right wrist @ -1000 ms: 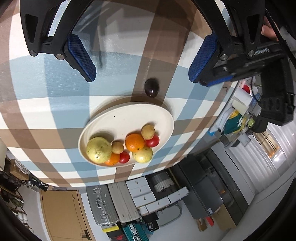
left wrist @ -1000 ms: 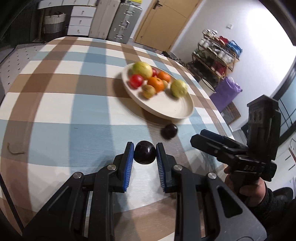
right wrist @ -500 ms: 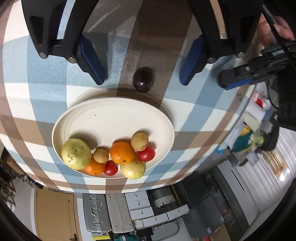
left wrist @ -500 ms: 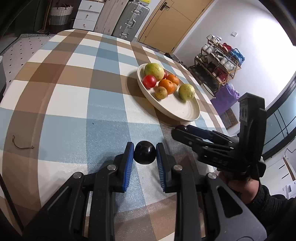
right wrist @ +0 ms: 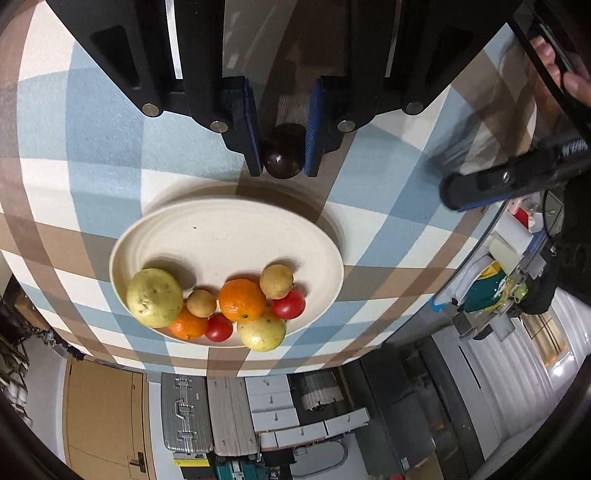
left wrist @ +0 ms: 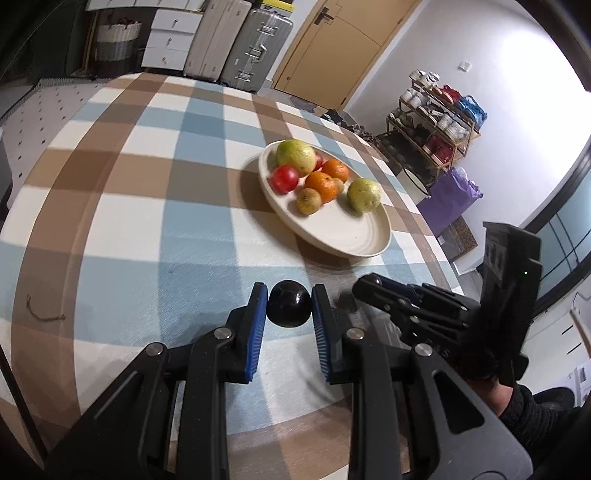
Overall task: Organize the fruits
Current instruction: 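Carry both plums onto the white plate and open both grippers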
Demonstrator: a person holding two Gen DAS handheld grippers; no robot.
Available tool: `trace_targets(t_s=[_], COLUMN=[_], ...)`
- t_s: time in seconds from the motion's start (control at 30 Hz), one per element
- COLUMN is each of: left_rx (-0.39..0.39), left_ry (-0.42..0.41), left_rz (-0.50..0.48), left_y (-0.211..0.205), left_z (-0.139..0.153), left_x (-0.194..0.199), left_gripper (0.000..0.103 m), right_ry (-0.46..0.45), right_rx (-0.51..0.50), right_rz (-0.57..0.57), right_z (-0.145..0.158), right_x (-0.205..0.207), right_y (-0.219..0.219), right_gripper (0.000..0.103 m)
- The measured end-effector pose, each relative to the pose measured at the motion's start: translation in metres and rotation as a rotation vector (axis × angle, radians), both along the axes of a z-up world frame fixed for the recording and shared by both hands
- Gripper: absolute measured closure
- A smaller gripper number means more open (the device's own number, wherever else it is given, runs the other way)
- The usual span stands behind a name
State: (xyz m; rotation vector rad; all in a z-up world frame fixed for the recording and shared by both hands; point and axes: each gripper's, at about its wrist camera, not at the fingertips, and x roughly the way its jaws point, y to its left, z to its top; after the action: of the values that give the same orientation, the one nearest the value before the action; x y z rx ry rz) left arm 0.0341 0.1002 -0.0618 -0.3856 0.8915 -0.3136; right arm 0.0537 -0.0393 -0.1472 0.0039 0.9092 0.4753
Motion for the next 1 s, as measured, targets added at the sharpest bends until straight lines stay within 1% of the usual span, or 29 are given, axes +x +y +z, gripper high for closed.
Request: trace_targets(t_s=[0.13,0.3,0.5,0.6,0.8,1.0], left_rx=[0.026,0.043,0.063,0.073,0.075,0.076], left_ry=[-0.015,-0.019,-0.03,-0.025,-0.027,-0.014], left_rz=[-0.026,-0.046,-0.07,-0.082,-0.092,-0.096], left_y=[-0.016,-0.038,-0.063,-0.076,-0.087,-0.093], left_z=[0.009,0.019,0.027,0.029,0.033,0.028], left_x=[0.009,0.025,0.045,0.059,0.081,0.101], left_gripper=[0.081,0.081,0.081,0.081,0.081,0.081], right_ry=[-0.014,-0.049,-0.097,-0.107,-0.11,-0.102], right_rx=[0.056,0.096,0.144,0.164,0.194,0.214], right_rz=[-0.019,-0.035,-0.042,-0.037,-0.018,-0.018], right_z=[0.008,0.022,0.042,0.048,0.053,0.05], right_x=[-0.007,-0.008,0.002,0.009,0.027,0.045], right_y=[-0.017,-0.034,-0.05,-0.053,-0.055,-0.056], right_gripper=[0.08,0.08,0.08,0.08,0.08,0.08])
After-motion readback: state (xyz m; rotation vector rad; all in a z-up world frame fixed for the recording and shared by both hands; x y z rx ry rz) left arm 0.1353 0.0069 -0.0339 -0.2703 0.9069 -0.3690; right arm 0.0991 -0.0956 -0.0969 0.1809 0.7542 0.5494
